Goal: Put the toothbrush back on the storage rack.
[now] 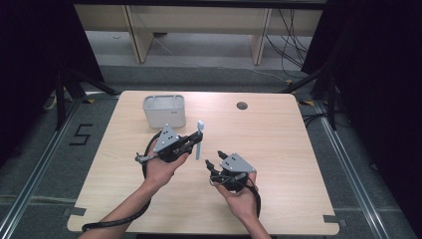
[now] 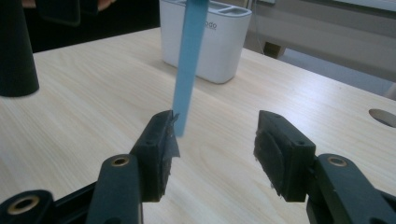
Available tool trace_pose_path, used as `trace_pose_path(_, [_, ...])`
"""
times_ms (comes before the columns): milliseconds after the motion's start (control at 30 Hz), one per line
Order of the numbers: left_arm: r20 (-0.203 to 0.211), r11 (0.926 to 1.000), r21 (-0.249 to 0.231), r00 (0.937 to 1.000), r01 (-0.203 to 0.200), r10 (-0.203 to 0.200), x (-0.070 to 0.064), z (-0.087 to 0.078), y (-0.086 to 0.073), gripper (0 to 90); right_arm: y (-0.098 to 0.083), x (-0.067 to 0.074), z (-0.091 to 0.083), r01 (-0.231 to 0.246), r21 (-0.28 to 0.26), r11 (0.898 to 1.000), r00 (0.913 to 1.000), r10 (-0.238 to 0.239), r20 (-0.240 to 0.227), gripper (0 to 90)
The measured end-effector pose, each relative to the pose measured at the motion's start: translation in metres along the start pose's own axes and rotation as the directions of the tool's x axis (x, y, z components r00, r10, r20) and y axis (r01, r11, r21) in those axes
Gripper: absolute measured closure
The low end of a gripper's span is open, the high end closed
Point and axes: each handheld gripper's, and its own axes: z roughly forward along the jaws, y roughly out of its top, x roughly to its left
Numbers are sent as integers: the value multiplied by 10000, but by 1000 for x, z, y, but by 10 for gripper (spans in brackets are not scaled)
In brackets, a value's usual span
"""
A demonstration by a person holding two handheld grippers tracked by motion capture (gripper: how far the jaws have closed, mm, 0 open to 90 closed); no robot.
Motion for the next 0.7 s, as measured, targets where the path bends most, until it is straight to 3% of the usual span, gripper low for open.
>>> trace_pose_path(233, [-310, 9999, -110, 9995, -17, 14, 11, -10, 1, 850, -6, -5, -6, 30, 140, 9999, 10000, -31, 81, 470])
trace_pose_path(367, [-493, 9999, -143, 9988, -53, 46, 17, -16, 0, 851, -10, -8, -10, -226, 272, 9994, 9996, 221, 176, 466])
trace_pose_path(433, [-597, 9999, -111, 9982, -99, 92, 21, -20, -1, 850, -11, -10, -10, -57, 234, 9997, 9998, 53, 175, 465])
trace_pose_path(700, [-1000, 9996, -270, 9949, -112, 85, 35, -33, 1, 850, -18, -13, -13, -350, 359, 9987, 9994, 347, 93, 457])
